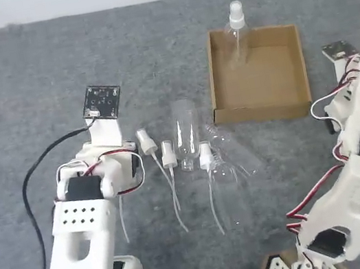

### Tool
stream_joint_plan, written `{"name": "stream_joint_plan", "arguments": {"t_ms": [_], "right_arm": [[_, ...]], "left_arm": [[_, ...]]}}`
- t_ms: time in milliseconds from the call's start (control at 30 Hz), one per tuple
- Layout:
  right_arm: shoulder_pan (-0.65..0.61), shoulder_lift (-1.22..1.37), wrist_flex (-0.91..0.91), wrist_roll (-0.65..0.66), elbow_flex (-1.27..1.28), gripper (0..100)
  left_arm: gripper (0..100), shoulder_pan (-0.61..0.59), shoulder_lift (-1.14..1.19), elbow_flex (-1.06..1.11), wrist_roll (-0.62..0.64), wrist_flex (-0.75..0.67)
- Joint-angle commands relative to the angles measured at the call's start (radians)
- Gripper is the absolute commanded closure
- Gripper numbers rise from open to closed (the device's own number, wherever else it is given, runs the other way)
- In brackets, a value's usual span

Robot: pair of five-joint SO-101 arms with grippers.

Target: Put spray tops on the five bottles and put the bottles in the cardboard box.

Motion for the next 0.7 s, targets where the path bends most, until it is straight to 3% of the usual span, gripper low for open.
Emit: {"name": "stream_joint_plan", "arguments": {"t_ms": [0,167,367,667], "right_arm": [[-0.004,-0.024,-0.013,-0.009,-0.02,92.4],[-0.015,-0.148,0.111,-0.017,-0.107,94.8],[-0.11,-0.429,0.203,-0.115,-0.092,95.0],[-0.437,-0.955,0.173,-0.31,0.229,95.1]], "left_arm": [[99,0.002,-0.031,-0.001,0.012,-0.028],[99,0.0,-0.037,-0.001,0.012,-0.037],[99,-0.009,-0.055,-0.05,0.041,-0.038],[99,-0.009,-0.31,-0.177,0.041,0.086]]}}
